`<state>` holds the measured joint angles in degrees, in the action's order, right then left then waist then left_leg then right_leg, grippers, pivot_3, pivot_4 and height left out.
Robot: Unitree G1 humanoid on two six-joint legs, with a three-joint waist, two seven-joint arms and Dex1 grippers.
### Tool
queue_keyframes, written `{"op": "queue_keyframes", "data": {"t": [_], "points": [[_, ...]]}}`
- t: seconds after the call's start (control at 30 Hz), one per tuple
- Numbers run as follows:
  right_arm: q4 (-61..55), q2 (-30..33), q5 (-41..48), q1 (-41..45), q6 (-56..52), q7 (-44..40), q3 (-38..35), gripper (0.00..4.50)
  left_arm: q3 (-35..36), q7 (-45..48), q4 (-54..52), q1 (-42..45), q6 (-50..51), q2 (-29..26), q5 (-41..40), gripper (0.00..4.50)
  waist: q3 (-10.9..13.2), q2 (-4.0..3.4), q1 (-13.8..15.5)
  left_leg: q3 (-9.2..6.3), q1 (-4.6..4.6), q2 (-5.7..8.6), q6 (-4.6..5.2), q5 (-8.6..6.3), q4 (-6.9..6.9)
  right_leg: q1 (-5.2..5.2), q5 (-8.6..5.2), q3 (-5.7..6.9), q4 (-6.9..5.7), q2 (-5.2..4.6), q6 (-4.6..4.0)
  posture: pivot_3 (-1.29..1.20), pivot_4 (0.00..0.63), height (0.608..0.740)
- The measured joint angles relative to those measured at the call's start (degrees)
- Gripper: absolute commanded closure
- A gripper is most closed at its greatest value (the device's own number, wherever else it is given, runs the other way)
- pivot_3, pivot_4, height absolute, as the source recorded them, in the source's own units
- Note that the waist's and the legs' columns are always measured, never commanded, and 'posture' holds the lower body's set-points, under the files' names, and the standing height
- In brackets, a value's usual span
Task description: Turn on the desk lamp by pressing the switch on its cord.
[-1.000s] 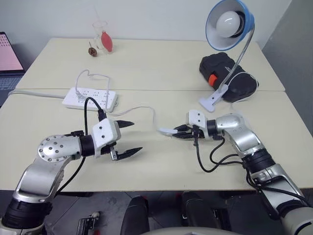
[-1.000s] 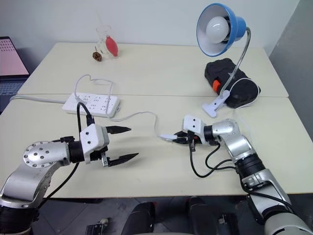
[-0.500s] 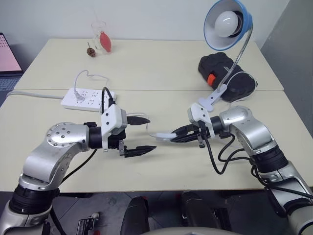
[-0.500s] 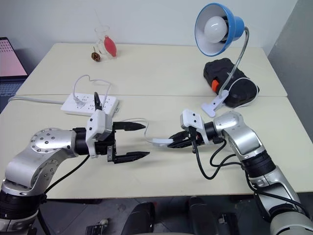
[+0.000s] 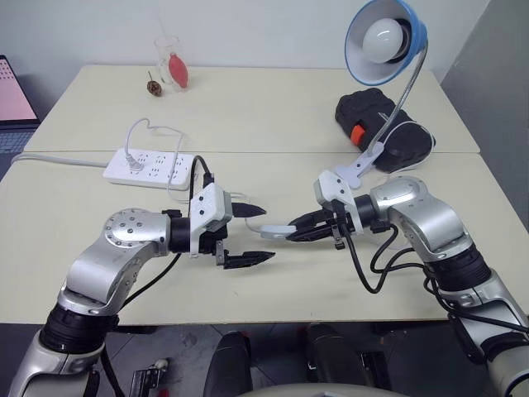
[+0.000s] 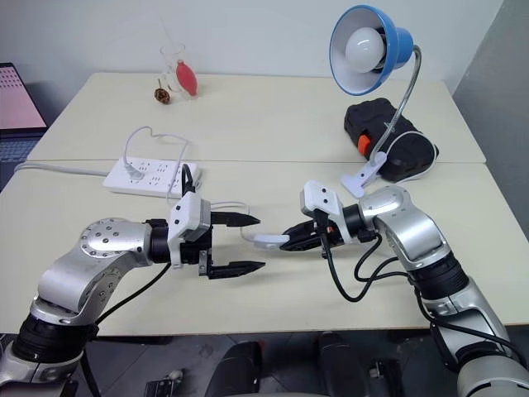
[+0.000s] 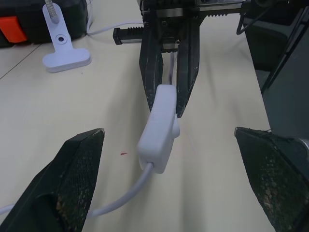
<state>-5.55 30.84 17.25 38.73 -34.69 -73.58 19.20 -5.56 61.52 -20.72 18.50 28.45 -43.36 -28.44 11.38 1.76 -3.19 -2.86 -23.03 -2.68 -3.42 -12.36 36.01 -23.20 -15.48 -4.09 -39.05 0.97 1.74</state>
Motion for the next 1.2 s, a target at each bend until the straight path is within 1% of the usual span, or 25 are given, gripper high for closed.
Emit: {"op": "queue_keyframes", "data": {"t": [0.03, 0.07, 0.13, 0.17, 0.37, 0.43, 0.53, 0.57, 0.63, 0.87, 0.93, 0.97, 1.03, 1.13, 1.2], "points": [[0.00, 0.02, -0.01, 0.00, 0.06, -0.02, 0.01, 4.11, 0.00, 0.00, 0.45, 0.21, -0.05, 0.13, 0.06, 0.43, 0.00, 0.00, 0.00, 0.01, 0.00, 0.00, 0.00, 0.00, 0.00, 0.00, 0.00, -0.01, 0.00, 0.00, 0.00, 0.00, 0.150, 0.740], [0.00, 0.05, -0.02, 0.00, 0.19, -0.03, 0.01, 4.11, -0.01, -0.09, 0.78, 0.32, -0.09, 0.49, 0.18, 0.72, 0.00, 0.00, 0.00, 0.00, 0.00, 0.01, 0.00, 0.00, 0.00, 0.00, 0.00, 0.00, 0.00, 0.00, 0.00, 0.00, 0.150, 0.740], [-0.01, 0.07, -0.02, 0.00, 0.42, -0.07, 0.02, 4.11, -0.24, -0.20, 1.15, 0.38, -0.09, 0.97, 0.47, 1.03, 0.00, 0.00, -0.01, 0.00, 0.00, 0.01, 0.00, 0.00, 0.00, 0.00, 0.00, 0.00, 0.00, 0.00, 0.00, 0.00, 0.150, 0.740], [-0.01, 0.12, -0.03, 0.00, 0.53, -0.09, 0.02, 4.11, -0.41, -0.20, 1.24, 0.47, -0.09, 1.02, 0.58, 1.36, 0.00, 0.00, -0.01, 0.00, 0.00, 0.00, 0.00, 0.00, 0.00, 0.00, 0.00, 0.00, 0.00, 0.00, 0.00, 0.00, 0.150, 0.740], [-0.01, 0.16, -0.05, 0.00, 0.92, -0.14, 0.05, 4.11, -1.82, 0.39, 2.88, 1.12, -1.43, 1.14, 2.41, 2.48, 0.00, 0.00, -0.01, 0.00, 0.00, 0.01, 0.00, 0.00, 0.00, 0.00, 0.00, 0.00, 0.00, 0.00, 0.00, 0.00, 0.150, 0.740], [0.00, 0.18, -0.09, 0.00, 1.13, -0.13, 0.06, 4.11, -2.15, 0.47, 3.90, 1.26, -2.70, 1.46, 3.60, 2.95, 0.00, 0.00, 0.00, 0.00, 0.00, 0.01, 0.00, 0.00, 0.00, 0.00, 0.00, 0.00, 0.00, 0.00, 0.00, 0.00, 0.150, 0.740], [0.00, 0.35, -0.23, 0.00, 1.16, -0.05, 0.07, 4.11, -3.05, 1.15, 4.82, 1.49, -4.56, 1.68, 4.71, 3.44, 0.00, 0.00, 0.00, 0.00, -0.01, 0.01, 0.00, 0.00, 0.00, 0.00, 0.00, -0.01, 0.01, 0.00, 0.00, 0.00, 0.150, 0.740], [0.00, 0.52, -0.29, 0.00, 1.24, -0.03, 0.05, 4.11, -3.16, 1.55, 5.06, 1.49, -5.09, 1.78, 4.93, 3.73, 0.00, 0.00, 0.01, 0.00, -0.01, 0.01, 0.00, 0.00, 0.00, 0.00, 0.00, 0.00, 0.01, 0.00, 0.00, 0.00, 0.150, 0.740], [0.00, 0.86, -0.33, 0.02, 1.64, -0.13, 0.06, 4.11, -3.25, 1.90, 5.59, 1.50, -5.41, 2.17, 5.00, 3.91, 0.00, 0.00, 0.00, 0.00, -0.01, 0.01, 0.00, 0.00, 0.00, 0.00, 0.00, 0.00, 0.01, 0.00, 0.00, 0.00, 0.150, 0.740], [0.00, 1.04, -0.31, 0.18, 1.86, -0.34, 0.06, 4.11, -3.17, 2.47, 5.66, 1.76, -5.74, 2.30, 4.91, 3.92, 0.00, 0.00, -0.01, 0.00, -0.01, 0.01, 0.00, 0.00, 0.00, 0.00, 0.00, 0.00, 0.01, 0.00, 0.00, 0.00, 0.150, 0.740], [-0.01, 1.17, -0.27, 0.41, 2.01, -0.76, 0.05, 4.11, -2.93, 2.88, 5.68, 1.79, -5.74, 2.38, 4.60, 3.24, 0.00, 0.00, 0.00, 0.00, -0.01, 0.01, 0.00, 0.00, 0.00, 0.00, 0.00, 0.00, 0.01, 0.00, 0.00, 0.00, 0.150, 0.740], [-0.01, 1.19, -0.21, 0.48, 2.03, -0.81, 0.04, 4.11, -2.89, 2.81, 5.83, 1.94, -5.83, 2.51, 4.65, 3.17, 0.00, 0.00, -0.01, 0.00, -0.01, 0.01, 0.00, 0.00, 0.00, 0.00, 0.00, 0.00, 0.00, 0.00, 0.00, 0.00, 0.150, 0.740], [-0.01, 1.12, -0.17, 0.56, 2.02, -0.83, 0.03, 4.11, -2.87, 2.74, 6.37, 2.43, -6.60, 2.60, 5.07, 2.70, 0.00, 0.00, 0.01, -0.01, -0.01, 0.01, 0.00, 0.00, 0.00, 0.00, 0.00, 0.00, 0.00, 0.00, 0.00, 0.00, 0.150, 0.740], [-0.01, 1.05, -0.16, 0.58, 2.02, -1.14, 0.10, 4.11, -2.80, 2.86, 6.70, 2.60, -7.52, 2.58, 5.55, 2.14, 0.00, 0.00, 0.00, -0.01, -0.01, 0.01, 0.00, 0.00, 0.00, 0.00, 0.00, 0.00, 0.01, 0.00, 0.00, 0.00, 0.150, 0.740], [-0.01, 0.91, -0.13, 0.58, 1.95, -1.33, 0.13, 4.11, -2.52, 3.35, 6.23, 2.60, -6.82, 2.28, 4.58, 2.10, 0.00, 0.00, -0.01, -0.01, -0.01, 0.01, 0.00, 0.00, -0.01, 0.00, 0.00, 0.00, 0.01, 0.00, 0.00, 0.00, 0.150, 0.740]]}}
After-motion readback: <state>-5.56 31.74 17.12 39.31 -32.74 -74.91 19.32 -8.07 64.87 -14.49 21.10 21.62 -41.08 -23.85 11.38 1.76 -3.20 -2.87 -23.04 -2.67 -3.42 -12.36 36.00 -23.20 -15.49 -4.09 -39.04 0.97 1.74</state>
